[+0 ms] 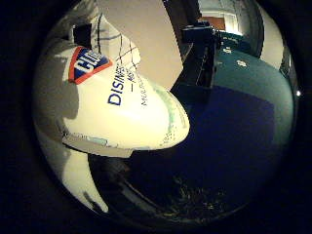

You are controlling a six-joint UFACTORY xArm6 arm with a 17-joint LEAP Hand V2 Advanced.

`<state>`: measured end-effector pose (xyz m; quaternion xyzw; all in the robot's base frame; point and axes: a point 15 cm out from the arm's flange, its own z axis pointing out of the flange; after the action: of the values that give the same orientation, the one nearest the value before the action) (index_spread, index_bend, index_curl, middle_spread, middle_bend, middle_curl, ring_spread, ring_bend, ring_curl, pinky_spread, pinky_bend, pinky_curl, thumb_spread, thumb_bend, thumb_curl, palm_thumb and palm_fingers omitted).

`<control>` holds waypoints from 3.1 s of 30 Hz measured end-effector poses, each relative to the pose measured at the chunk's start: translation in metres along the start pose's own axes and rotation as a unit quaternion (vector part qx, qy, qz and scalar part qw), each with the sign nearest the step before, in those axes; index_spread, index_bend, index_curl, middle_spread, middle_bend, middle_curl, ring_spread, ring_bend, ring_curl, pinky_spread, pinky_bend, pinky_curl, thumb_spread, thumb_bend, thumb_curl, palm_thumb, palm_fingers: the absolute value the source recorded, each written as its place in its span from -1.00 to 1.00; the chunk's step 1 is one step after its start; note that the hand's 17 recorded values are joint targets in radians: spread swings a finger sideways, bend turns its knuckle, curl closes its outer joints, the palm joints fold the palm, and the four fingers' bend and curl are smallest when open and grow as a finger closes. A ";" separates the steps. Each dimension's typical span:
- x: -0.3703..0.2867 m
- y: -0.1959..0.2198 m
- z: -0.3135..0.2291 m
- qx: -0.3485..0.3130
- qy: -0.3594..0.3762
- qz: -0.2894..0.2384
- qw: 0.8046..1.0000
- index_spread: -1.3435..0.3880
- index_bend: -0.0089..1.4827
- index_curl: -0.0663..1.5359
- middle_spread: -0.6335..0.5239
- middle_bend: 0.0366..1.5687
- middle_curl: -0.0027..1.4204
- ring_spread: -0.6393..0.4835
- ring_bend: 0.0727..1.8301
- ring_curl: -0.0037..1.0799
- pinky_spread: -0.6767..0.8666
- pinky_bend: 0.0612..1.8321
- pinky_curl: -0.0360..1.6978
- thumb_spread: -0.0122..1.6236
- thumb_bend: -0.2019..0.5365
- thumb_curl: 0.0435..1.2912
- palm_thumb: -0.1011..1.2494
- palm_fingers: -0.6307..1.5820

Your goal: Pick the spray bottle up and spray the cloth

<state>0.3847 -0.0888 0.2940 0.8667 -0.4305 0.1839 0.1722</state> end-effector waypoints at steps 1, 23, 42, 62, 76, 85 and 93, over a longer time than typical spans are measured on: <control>0.000 0.000 -0.001 0.001 0.000 0.002 1.000 0.34 0.59 -0.03 -0.07 0.75 -0.08 -0.19 0.49 0.20 -0.42 0.18 0.22 0.20 -0.49 0.02 0.70 0.62; -0.041 -0.049 -0.095 0.130 -0.171 0.086 0.973 0.33 0.59 -0.03 -0.07 0.75 -0.07 -0.18 0.50 0.19 -0.43 0.18 0.19 0.18 -0.50 0.05 0.69 0.63; -0.101 -0.136 -0.218 0.302 -0.431 0.157 0.836 0.32 0.58 -0.03 -0.08 0.74 -0.06 -0.18 0.52 0.18 -0.42 0.19 0.20 0.14 -0.49 0.09 0.74 0.63; -0.149 -0.188 -0.260 0.390 -0.558 0.125 0.722 0.32 0.56 -0.01 -0.08 0.73 -0.05 -0.16 0.55 0.14 -0.41 0.18 0.20 0.10 -0.49 0.15 0.72 0.63; -0.178 -0.203 -0.228 0.394 -0.611 0.133 0.674 0.31 0.55 0.00 -0.08 0.73 -0.05 -0.16 0.56 0.12 -0.41 0.18 0.20 0.07 -0.50 0.20 0.70 0.63; -0.182 -0.214 -0.211 0.397 -0.619 0.134 0.665 0.31 0.54 0.01 -0.08 0.73 -0.05 -0.16 0.56 0.12 -0.41 0.18 0.20 0.06 -0.50 0.23 0.70 0.63; -0.207 -0.208 -0.159 0.360 -0.638 0.150 0.664 0.31 0.54 0.02 -0.08 0.73 -0.04 -0.16 0.57 0.11 -0.41 0.18 0.20 0.06 -0.50 0.23 0.69 0.63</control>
<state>0.4097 0.2439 0.3068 0.6900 -0.4594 -0.2502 -0.5002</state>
